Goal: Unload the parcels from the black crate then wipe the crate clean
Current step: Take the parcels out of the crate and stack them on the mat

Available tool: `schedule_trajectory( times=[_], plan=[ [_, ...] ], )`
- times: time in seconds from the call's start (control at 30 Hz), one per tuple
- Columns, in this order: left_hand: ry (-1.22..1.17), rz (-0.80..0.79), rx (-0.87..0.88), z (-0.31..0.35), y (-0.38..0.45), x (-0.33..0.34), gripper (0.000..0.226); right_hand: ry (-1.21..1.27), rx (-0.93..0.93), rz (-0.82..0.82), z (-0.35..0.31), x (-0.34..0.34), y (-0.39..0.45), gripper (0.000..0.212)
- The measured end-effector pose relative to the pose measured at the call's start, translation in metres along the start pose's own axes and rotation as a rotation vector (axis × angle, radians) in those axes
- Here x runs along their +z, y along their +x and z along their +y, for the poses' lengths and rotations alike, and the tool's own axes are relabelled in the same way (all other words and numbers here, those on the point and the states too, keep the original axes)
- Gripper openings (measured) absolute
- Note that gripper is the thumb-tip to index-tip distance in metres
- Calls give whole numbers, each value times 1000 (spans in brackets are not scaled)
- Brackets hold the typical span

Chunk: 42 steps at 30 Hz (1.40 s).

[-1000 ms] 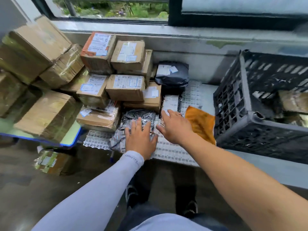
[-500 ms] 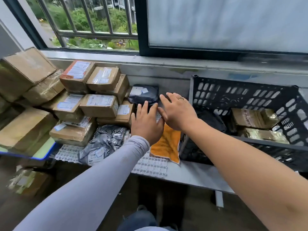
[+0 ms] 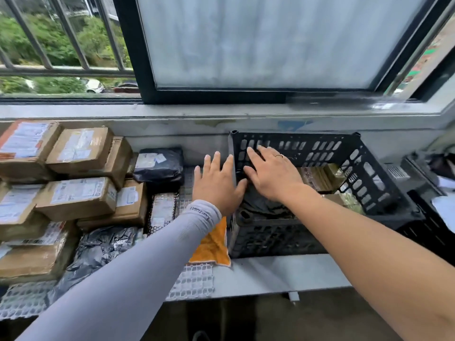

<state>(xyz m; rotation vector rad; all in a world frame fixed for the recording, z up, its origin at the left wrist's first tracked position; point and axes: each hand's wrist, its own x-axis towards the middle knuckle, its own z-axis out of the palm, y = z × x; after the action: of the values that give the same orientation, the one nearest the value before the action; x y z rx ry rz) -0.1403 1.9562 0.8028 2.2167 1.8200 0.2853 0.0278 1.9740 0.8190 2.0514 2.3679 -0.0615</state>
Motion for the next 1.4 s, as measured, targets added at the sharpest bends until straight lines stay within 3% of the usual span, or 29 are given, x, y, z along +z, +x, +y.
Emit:
schedule_trajectory(
  times=[0.33,0.57,0.77,0.9,1.1,1.4],
  plan=[
    [169,-108,69,73,35,41,80,3,-25,-157,100,37,4,67],
    [146,-399,-128,115,75,87,90,28,-126,-277,168,70,20,71],
    [144,-635,-320,102,94,128,120,55,-229,-452,183,101,32,84],
    [202,-732,-347,84,98,151,141,65,-300,-560,182,123,43,110],
    [204,-758,-329,77,103,170,152,41,-333,-684,165,158,53,144],
    [235,-710,-318,72,109,189,129,98,-284,-705,160,180,55,122]
  ],
)
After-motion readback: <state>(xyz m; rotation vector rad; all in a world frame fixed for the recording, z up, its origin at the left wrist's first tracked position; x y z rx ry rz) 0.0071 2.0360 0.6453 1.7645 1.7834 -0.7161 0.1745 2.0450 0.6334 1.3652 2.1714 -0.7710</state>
